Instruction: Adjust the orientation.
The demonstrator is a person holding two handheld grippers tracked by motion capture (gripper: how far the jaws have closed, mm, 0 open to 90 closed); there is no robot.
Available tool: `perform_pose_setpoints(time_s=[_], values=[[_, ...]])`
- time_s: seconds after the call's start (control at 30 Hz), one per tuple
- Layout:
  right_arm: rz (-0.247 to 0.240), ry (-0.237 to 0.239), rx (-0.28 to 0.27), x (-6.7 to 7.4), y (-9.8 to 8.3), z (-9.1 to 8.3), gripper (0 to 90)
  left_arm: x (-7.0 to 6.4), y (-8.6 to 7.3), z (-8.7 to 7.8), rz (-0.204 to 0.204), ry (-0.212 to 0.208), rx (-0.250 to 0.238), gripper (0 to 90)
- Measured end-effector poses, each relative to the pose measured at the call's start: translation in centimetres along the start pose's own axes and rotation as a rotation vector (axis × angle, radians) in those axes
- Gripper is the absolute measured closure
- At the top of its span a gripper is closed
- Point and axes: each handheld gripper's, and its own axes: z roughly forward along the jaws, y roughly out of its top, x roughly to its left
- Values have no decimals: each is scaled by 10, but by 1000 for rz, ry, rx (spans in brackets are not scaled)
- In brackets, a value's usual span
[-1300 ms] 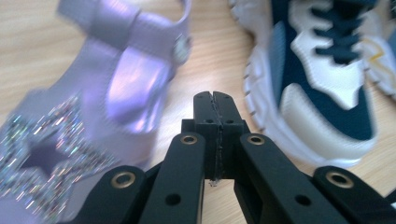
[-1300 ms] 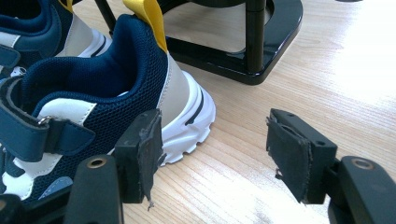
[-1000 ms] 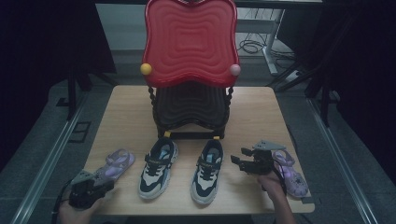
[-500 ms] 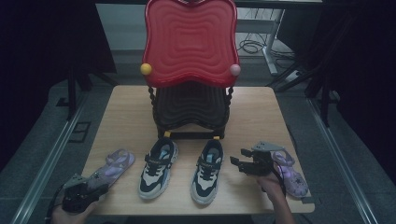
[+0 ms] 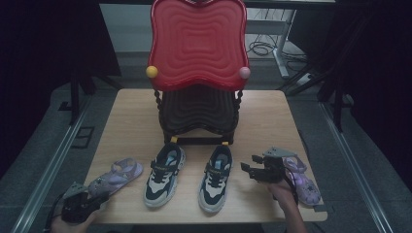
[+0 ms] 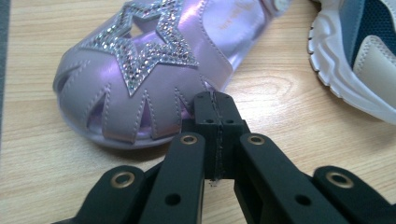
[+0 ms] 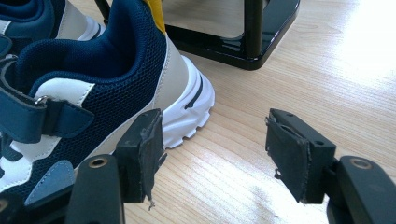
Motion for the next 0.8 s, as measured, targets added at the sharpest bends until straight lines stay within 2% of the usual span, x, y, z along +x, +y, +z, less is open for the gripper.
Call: perform_pose_setpoints(time_s=[0.2, 0.43, 0.8], values=[[2, -7, 7, -1, -1, 0, 371, 5, 1, -2, -14, 8, -9, 900], [1, -6, 11, -1, -1, 0, 374, 10, 1, -2, -24, -10, -15, 900], [7, -10, 10, -2, -2, 0, 374, 14, 3, -5, -26, 21, -18, 900]])
